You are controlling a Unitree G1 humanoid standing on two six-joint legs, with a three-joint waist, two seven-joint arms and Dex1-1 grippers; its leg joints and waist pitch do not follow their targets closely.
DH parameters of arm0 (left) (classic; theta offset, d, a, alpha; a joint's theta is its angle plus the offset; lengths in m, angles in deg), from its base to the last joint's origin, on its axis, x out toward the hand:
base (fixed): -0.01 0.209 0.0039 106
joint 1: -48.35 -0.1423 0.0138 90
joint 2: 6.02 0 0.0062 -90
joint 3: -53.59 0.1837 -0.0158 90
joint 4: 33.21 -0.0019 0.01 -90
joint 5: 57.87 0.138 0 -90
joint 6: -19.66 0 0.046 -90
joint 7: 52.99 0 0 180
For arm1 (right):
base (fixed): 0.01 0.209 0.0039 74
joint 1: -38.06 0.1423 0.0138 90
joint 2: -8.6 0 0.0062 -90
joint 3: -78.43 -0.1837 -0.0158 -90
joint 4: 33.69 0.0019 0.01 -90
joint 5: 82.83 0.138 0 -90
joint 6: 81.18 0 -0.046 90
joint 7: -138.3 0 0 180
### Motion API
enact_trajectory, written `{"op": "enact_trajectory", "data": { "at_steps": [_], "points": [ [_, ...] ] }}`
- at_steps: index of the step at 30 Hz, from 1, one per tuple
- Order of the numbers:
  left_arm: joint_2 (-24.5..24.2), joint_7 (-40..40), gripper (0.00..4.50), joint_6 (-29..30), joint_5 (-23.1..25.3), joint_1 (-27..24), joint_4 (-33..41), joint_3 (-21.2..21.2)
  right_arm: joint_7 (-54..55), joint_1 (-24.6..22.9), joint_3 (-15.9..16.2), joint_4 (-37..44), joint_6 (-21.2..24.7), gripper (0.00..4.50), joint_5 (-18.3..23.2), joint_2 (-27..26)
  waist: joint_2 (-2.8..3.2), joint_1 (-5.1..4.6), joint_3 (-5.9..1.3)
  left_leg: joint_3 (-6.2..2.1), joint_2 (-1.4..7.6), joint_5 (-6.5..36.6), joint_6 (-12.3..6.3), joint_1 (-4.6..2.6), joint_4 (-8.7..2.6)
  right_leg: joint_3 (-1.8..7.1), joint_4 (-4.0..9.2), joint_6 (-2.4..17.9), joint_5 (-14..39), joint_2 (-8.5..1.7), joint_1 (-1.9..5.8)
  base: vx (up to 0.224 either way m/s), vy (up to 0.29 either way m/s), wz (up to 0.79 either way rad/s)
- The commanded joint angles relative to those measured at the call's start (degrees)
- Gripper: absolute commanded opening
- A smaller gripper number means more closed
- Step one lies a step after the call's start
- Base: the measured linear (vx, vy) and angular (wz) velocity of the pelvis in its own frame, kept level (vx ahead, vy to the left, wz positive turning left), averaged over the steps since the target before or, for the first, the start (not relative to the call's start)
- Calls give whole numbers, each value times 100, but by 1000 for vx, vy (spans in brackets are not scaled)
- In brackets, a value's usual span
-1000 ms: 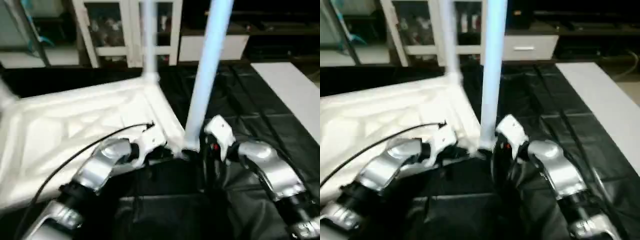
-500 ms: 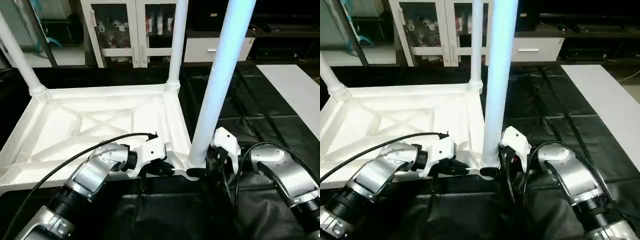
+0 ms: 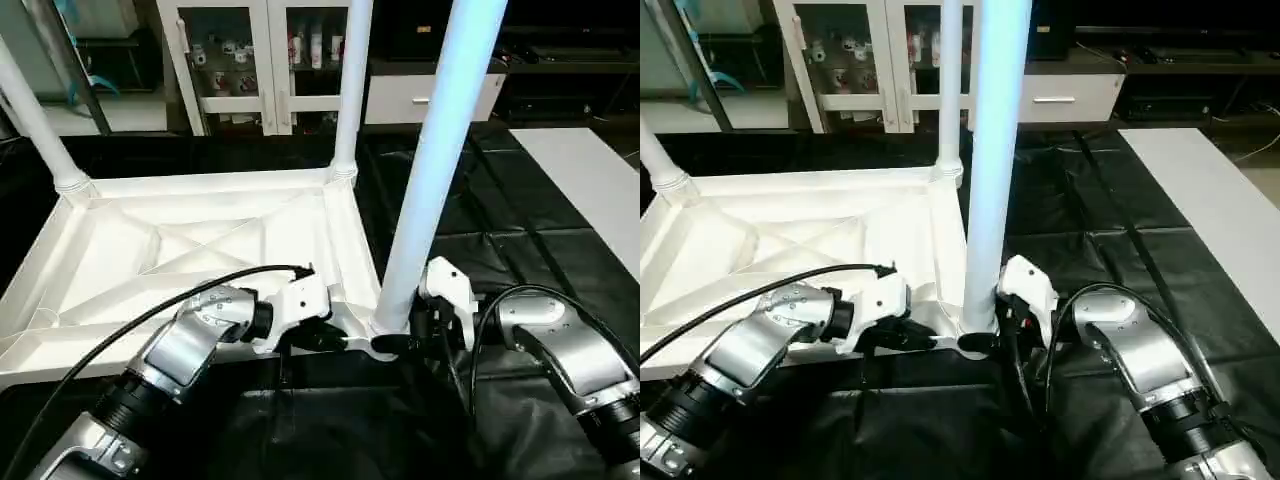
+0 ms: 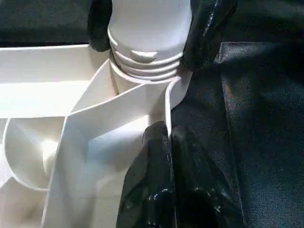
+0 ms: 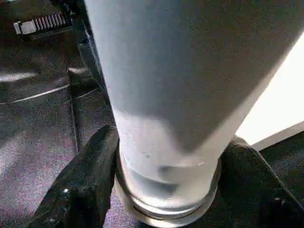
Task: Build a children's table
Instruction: Rotate leg to tighten
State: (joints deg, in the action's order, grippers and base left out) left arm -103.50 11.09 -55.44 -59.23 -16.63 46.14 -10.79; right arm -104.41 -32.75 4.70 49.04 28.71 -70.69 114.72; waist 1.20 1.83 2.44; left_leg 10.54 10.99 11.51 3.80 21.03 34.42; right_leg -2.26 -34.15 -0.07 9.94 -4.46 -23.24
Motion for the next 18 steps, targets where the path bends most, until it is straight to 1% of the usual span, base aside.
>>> {"op": "enact_trajectory", "data": {
  "at_steps": [1, 8, 10, 13, 14, 15, 16, 17, 18],
  "points": [
    [3, 125, 0, 17, -13, -42, 235, 122, 33, 118, -56, -52, -27, 277, -35, 6, -43, -6, -330, -52, 199, 1141, -293, -55, -419, 189, 361, 1408, 1084, -282, 280, 0, 0, 0],
    [-18, 136, 0, 36, -21, -57, 244, 121, -48, 109, -57, -46, 5, 270, -6, -6, -45, -3, -340, -51, 196, 1016, -336, -48, -406, 188, 342, 1434, 949, -284, 292, 0, 0, 0],
    [-15, 132, 0, 44, -24, -64, 236, 119, -3, 105, -72, -66, -28, 269, -18, -32, -35, -4, -338, -50, 198, 1028, -336, -54, -406, 187, 344, 1439, 959, -282, 286, 0, 0, 0],
    [123, -74, 0, 89, 7, -18, 38, 59, 726, 228, -241, -453, -55, 269, -171, -410, -38, -25, -338, -49, 192, 1032, -318, -42, -405, 187, 345, 1448, 990, -285, 286, 0, 0, 0],
    [224, -203, 0, 44, 21, 32, -85, 16, 1049, 284, -315, -641, -57, 269, -232, -579, -51, -69, -316, -54, 162, 1155, -236, -10, -418, 172, 373, 1375, 1294, -277, 287, 0, 0, 0],
    [290, -284, 0, 7, 29, 68, -165, -12, 1239, 318, -358, -756, -60, 269, -267, -679, -52, -80, -311, -59, 161, 1243, -198, -21, -425, 168, 396, 1317, 1488, -278, 277, 0, 0, 0],
    [444, -454, 0, -10, 30, 154, -345, -71, 1503, 358, -411, -926, -31, 268, -289, -850, -66, -92, -308, -59, 161, 1398, -131, -56, -422, 171, 434, 1215, 1802, -278, 253, 0, 0, 0],
    [708, -785, 0, -28, 85, 326, -703, -143, 2002, 427, -480, -1216, 6, 268, -355, -1164, -55, -127, -288, -50, 141, 1498, -76, -69, -418, 179, 462, 1172, 2011, -268, 218, 0, 0, 0],
    [815, -942, 0, -7, 146, 418, -887, -148, 2260, 462, -502, -1340, 45, 268, -398, -1318, -51, -142, -295, -60, 134, 1549, -39, -72, -417, 171, 464, 1144, 2109, -269, 215, 0, 0, 0]
  ]
}}
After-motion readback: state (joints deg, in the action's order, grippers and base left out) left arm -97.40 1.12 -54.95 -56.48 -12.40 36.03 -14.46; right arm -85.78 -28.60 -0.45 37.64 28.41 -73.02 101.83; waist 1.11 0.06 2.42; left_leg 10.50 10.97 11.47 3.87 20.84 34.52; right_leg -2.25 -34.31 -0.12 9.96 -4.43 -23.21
